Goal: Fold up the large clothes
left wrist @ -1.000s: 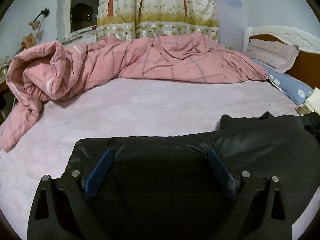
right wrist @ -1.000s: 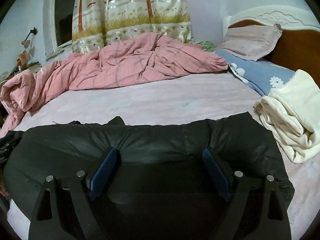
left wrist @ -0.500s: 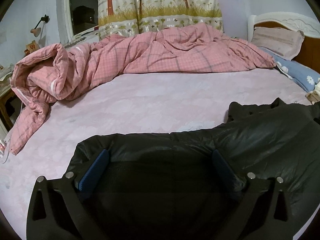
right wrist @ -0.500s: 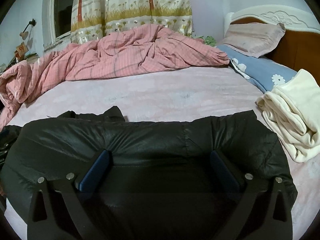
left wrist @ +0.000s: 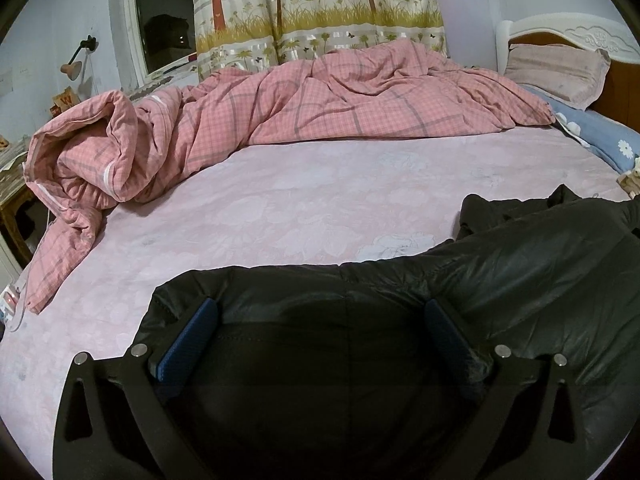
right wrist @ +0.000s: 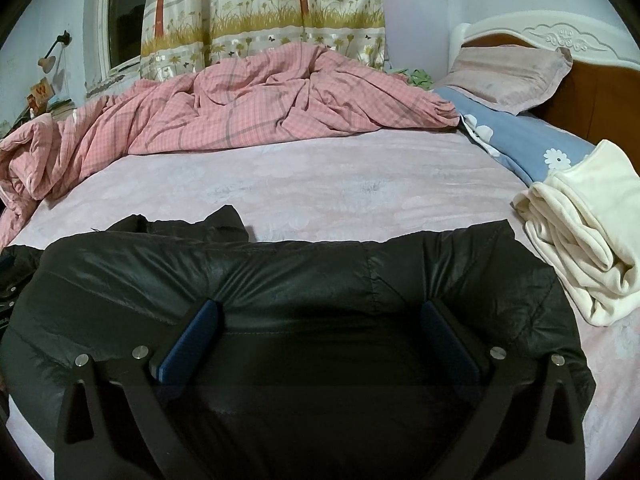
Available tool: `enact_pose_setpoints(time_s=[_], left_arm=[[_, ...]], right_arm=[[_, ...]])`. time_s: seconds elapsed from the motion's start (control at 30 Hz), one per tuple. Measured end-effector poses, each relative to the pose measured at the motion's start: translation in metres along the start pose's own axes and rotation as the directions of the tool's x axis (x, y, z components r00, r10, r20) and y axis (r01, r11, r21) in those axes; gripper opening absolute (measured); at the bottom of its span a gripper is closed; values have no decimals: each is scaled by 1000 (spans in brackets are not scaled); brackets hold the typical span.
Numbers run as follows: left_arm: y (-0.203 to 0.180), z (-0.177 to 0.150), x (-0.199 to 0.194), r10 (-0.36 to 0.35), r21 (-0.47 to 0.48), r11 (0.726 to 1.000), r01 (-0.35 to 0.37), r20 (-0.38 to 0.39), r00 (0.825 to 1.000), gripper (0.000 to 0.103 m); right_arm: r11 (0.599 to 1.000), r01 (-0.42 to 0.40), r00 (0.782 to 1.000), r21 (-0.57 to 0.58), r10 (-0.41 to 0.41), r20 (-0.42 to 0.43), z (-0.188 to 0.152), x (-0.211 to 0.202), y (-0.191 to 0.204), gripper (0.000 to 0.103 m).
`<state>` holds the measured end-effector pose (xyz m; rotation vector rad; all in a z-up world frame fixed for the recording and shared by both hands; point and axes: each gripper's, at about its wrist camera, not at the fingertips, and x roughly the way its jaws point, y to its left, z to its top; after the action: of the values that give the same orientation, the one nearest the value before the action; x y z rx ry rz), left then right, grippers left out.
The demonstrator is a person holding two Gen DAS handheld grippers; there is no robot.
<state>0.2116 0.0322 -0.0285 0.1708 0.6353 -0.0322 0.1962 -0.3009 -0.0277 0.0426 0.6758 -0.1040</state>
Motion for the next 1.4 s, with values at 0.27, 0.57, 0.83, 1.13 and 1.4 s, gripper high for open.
enact_pose_setpoints(time_s=[0.27,0.57,0.83,1.13,1.4], left_arm=[[0,0,0,1,0,1000,-1,0,1000,103],[12,8,-44,-75,-22,997,80,167,983,103],[-27,20,-141,-173,42,985,170,361,916,103],[-75,6,-105,-173,110,982,155,171,970,103],[-82,-9,-64,-203,52,978,200,53,978,103]], right_arm=[[1000,0,1000,0,0,0,0,0,0,102],[1000,26,999,-2,-26,41,1,-14,2,102],[999,-52,978,10,49,202,8,-95,21,102],[989,-139,982,53,130,139,-5,-103,21,102],[996,-90,995,6,90,37,-26,-53,37,103]])
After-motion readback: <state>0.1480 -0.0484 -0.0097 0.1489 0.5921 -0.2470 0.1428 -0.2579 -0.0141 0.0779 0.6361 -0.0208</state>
